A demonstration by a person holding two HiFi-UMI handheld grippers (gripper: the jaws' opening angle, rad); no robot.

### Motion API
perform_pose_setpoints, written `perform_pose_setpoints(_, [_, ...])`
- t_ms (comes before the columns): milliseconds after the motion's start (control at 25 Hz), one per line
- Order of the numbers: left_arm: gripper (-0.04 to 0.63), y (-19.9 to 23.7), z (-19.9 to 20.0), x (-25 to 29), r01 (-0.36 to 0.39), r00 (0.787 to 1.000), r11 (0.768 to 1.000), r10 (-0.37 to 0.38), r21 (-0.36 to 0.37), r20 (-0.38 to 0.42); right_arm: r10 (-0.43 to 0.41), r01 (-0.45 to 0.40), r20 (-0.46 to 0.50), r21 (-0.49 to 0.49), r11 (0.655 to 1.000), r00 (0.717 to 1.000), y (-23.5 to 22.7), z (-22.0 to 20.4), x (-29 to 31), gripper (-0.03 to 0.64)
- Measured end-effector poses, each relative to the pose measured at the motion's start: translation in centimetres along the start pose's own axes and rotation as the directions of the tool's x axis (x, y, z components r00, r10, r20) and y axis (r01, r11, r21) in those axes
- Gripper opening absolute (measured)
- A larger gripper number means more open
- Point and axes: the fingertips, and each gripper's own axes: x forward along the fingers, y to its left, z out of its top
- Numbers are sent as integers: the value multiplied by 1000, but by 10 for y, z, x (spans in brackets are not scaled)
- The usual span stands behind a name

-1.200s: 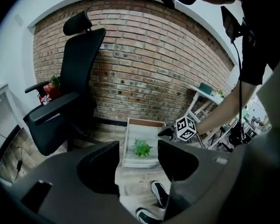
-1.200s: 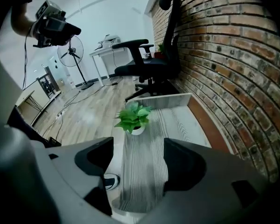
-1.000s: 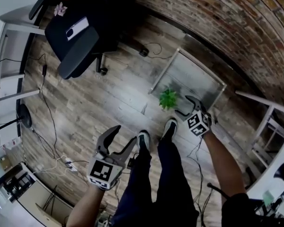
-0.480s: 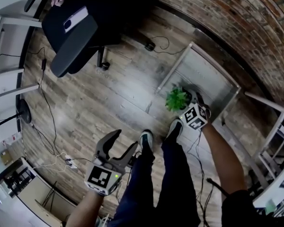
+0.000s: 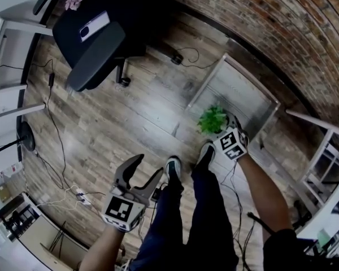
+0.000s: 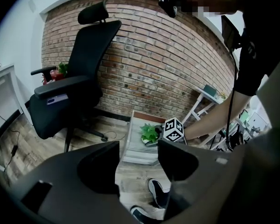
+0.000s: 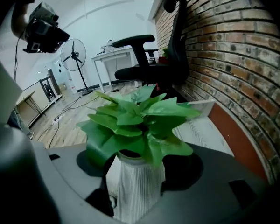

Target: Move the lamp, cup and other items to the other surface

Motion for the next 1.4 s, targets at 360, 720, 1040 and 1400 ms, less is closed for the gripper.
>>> perform_pose_setpoints(360, [253, -44, 74, -95, 43, 997, 998, -45, 42, 63, -58, 56, 33, 76, 996, 998, 43, 111, -152, 308])
perform_pose_setpoints(720, [253, -72, 99, -193, 69, 983, 989, -90, 132, 162, -219, 196, 92, 208, 958, 971, 87, 189, -296, 308])
perform_pose_setpoints(1040, [253, -94, 118, -249, 124, 967, 971, -165, 207, 195, -337, 276, 141, 333, 902, 931, 120, 216, -406, 308])
perform_pose_setpoints(1400, [253, -157, 141, -268, 228, 935, 918, -300, 326, 190, -546, 440, 107, 475, 762, 831, 140, 183, -541, 308])
